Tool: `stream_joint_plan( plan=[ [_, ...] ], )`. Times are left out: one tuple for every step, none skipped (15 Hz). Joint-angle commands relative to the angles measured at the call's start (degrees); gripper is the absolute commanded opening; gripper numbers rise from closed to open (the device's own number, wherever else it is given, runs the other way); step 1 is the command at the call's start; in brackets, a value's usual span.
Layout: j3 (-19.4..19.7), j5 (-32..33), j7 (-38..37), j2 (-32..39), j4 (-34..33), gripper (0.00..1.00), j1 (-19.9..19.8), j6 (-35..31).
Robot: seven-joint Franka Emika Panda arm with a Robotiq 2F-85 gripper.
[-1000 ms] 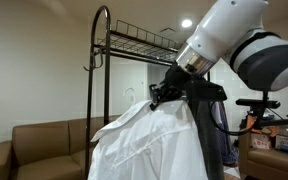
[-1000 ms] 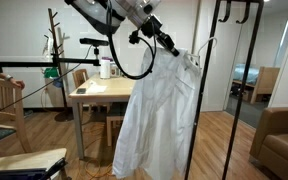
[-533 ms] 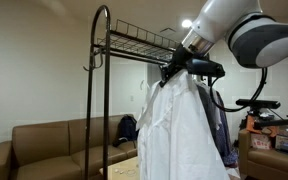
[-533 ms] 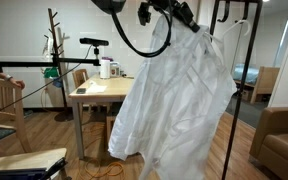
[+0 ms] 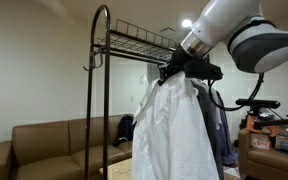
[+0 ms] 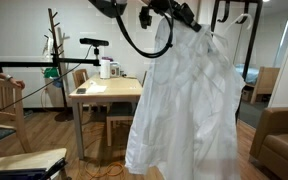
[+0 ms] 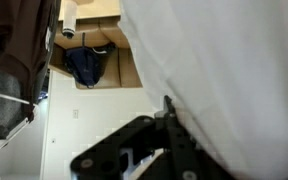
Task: Hang the white shirt closer to the brown top
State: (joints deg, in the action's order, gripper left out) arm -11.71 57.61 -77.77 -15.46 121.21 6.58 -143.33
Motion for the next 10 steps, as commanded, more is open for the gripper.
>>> stream_joint_plan(
  plan=[
    [-1.21, 11.24, -9.94, -0.56, -3.27, 0.09, -3.70, -1.23],
    [-0.97, 14.36, -12.61, -0.18, -4.68, 0.09, -4.00, -1.01],
    [-0.87, 18.13, -14.99, 0.24, -5.98, 0.09, -4.30, -0.82],
    [-0.67, 22.09, -16.99, 1.08, -7.64, 0.09, -4.47, -1.23],
    [-0.44, 25.43, -19.33, 1.82, -9.01, 0.09, -4.34, -1.07],
    [0.00, 26.76, -19.76, 3.09, -10.46, 0.09, -3.75, -0.91],
    [0.78, 25.81, -18.80, 4.33, -11.44, 0.10, -2.88, -1.65],
    [1.24, 22.71, -16.73, 1.39, -8.02, 0.09, -2.08, -0.14],
    [1.39, 22.71, -16.73, 1.90, -8.48, 0.10, -1.95, -0.17],
    [1.53, 22.68, -16.72, 2.12, -8.37, 0.10, -1.79, -0.16]
  ],
)
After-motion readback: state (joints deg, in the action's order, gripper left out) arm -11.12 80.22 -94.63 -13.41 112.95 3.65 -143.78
